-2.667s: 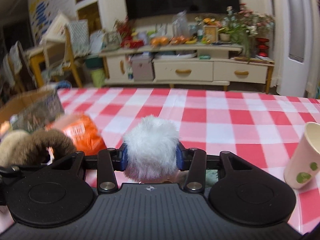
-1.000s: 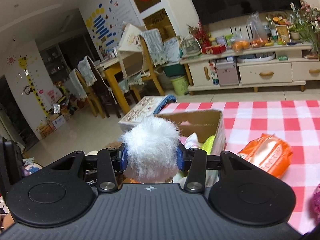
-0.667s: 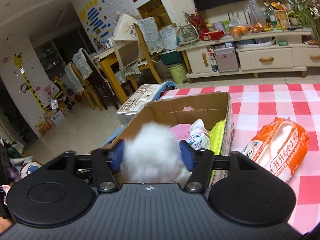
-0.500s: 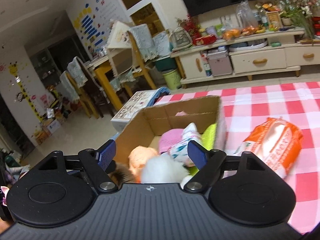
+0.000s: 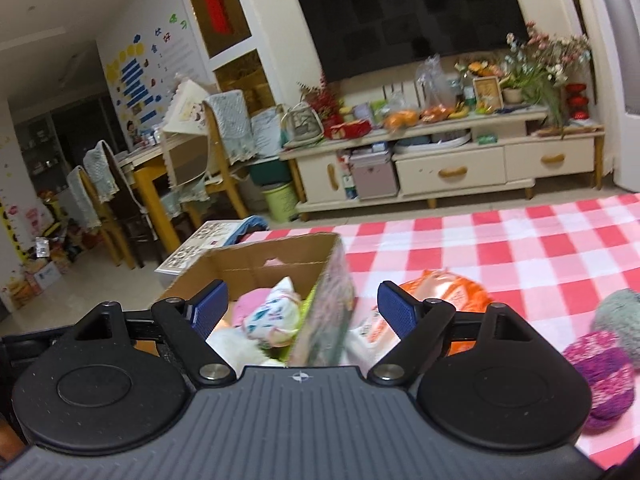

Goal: Organize soft objects
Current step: 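Move both tools from the box back over the two knit balls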

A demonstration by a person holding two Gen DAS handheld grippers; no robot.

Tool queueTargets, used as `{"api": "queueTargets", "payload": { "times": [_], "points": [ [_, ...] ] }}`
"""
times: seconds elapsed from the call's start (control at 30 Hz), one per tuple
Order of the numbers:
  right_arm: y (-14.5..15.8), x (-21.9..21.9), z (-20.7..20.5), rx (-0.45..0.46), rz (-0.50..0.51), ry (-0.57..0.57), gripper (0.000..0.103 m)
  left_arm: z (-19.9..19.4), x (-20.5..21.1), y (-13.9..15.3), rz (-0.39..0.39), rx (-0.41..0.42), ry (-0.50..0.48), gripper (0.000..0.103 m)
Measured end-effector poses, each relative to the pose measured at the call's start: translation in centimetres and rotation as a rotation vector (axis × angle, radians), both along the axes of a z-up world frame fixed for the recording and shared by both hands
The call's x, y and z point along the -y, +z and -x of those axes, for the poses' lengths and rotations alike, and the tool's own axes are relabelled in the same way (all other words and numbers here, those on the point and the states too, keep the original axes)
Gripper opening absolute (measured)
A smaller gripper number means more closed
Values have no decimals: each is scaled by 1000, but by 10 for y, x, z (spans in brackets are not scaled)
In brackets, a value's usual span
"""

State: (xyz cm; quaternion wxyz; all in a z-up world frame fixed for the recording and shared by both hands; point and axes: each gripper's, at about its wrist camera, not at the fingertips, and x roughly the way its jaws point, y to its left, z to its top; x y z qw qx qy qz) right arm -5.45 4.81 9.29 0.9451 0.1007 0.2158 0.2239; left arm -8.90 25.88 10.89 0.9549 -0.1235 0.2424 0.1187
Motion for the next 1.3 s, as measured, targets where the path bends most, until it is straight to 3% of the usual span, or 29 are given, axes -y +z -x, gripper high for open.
{"api": "queueTargets", "payload": {
  "times": [0.37, 1.3],
  "points": [
    [-3, 16, 7, 8, 22, -30, 103, -8, 22, 3, 14, 17, -16, 102],
    [-7, 87, 29, 25, -5, -142, 103, -25, 100, 4, -63, 27, -164, 102]
  ]
}}
